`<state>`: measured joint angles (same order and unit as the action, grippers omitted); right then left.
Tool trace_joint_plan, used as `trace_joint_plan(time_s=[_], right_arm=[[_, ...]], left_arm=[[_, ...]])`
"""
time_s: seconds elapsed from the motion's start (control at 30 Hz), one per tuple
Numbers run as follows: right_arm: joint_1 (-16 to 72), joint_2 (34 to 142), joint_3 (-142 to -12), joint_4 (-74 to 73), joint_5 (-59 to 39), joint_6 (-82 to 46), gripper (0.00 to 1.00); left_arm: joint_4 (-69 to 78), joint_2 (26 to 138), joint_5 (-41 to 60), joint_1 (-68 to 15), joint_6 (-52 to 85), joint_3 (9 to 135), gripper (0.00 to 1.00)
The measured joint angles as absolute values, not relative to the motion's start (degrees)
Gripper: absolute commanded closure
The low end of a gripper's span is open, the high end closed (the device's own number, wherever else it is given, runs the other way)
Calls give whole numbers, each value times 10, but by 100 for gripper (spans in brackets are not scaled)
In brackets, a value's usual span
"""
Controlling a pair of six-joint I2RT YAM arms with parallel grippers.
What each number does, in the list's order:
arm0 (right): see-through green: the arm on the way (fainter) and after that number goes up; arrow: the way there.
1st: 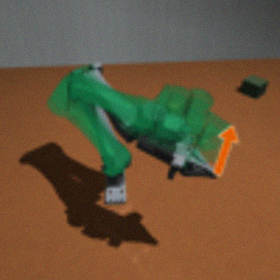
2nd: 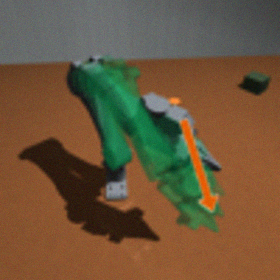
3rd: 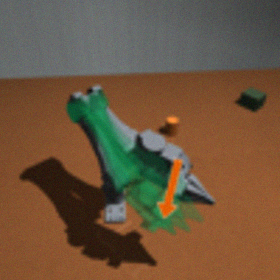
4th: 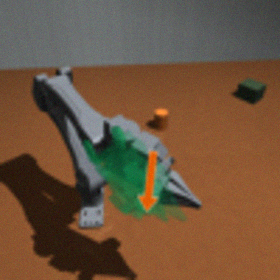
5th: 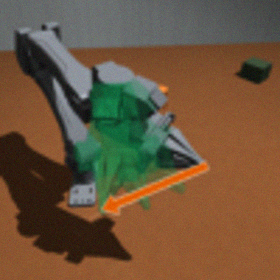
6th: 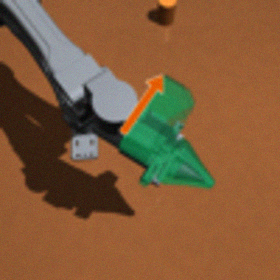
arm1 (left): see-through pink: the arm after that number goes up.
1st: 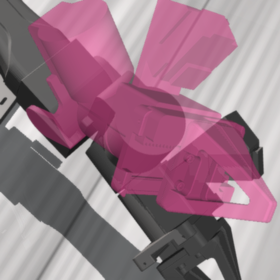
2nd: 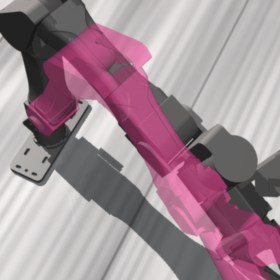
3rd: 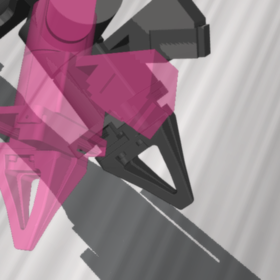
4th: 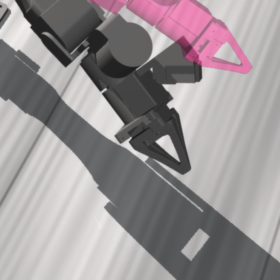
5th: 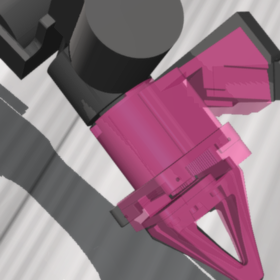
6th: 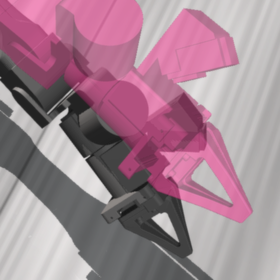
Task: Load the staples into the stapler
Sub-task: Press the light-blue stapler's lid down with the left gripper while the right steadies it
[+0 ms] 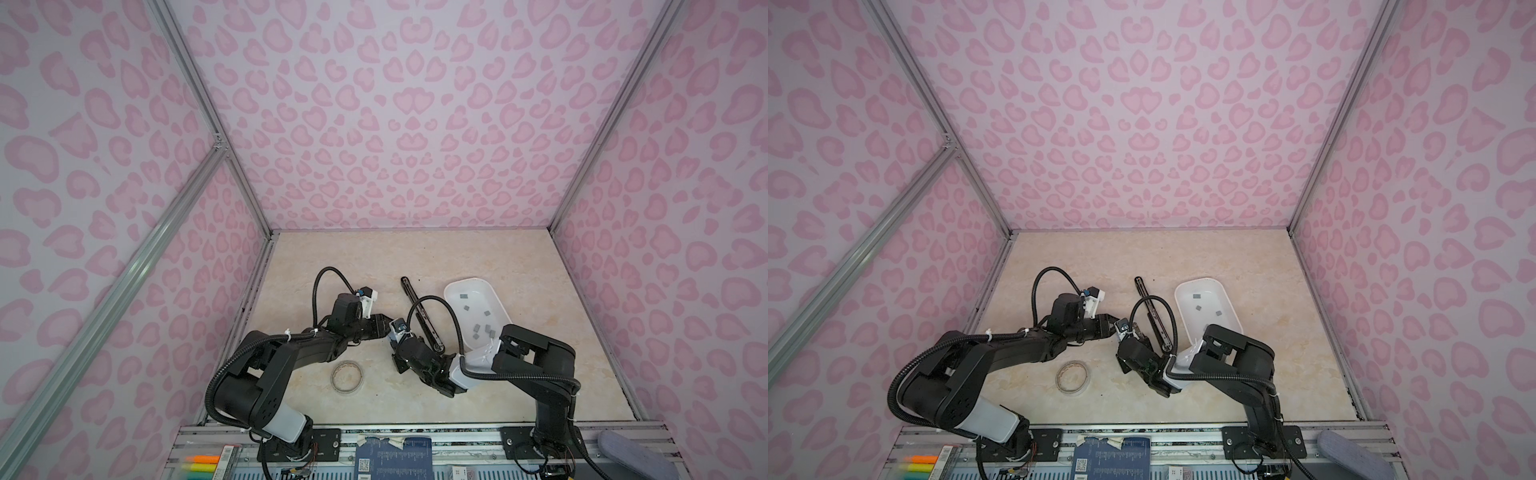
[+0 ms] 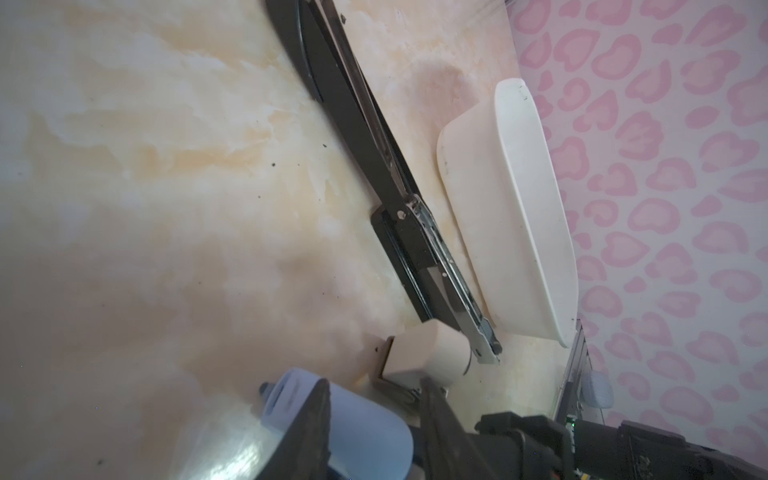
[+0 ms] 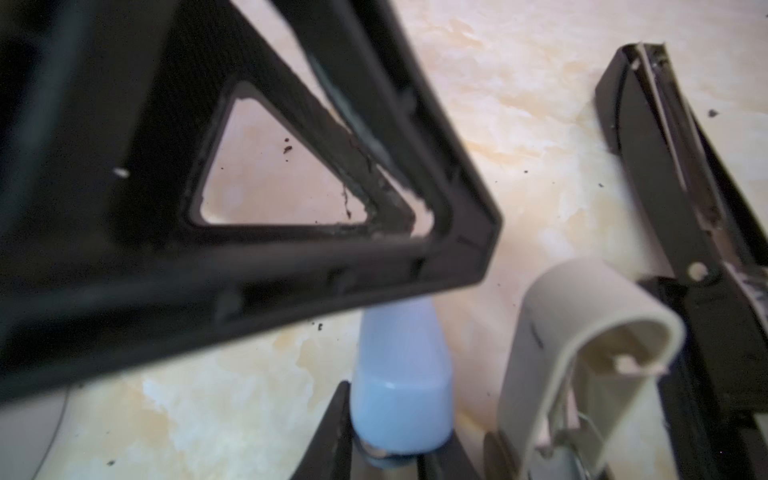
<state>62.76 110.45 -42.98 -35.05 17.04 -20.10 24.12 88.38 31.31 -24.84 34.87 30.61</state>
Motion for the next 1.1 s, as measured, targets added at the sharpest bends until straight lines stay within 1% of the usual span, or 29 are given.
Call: trace_joint_plan(time_s=[0.23, 0.47, 0.57, 0.63, 0.77, 0.97, 1.1], right_arm=[[627, 1106, -436, -347, 174, -191, 93], [627, 1089, -425, -335, 165, -173, 74], [631, 1067, -408, -321, 167, -169, 70], [634, 1051, -397, -309, 167, -169, 69], [645, 1018, -388, -297, 172, -163, 70], [656, 974, -390, -284, 185, -154, 77], [655, 981, -415, -271, 196, -152, 83]], left_arm=[[258, 871, 294, -254, 345, 285, 61], [253, 844, 266, -256, 349, 275, 61], [247, 828, 254, -256, 349, 275, 61], [240, 820, 248, -256, 349, 275, 61], [230, 809, 234, -256, 345, 274, 61], [223, 803, 213, -256, 340, 270, 61], [223, 803, 210, -256, 334, 270, 61]])
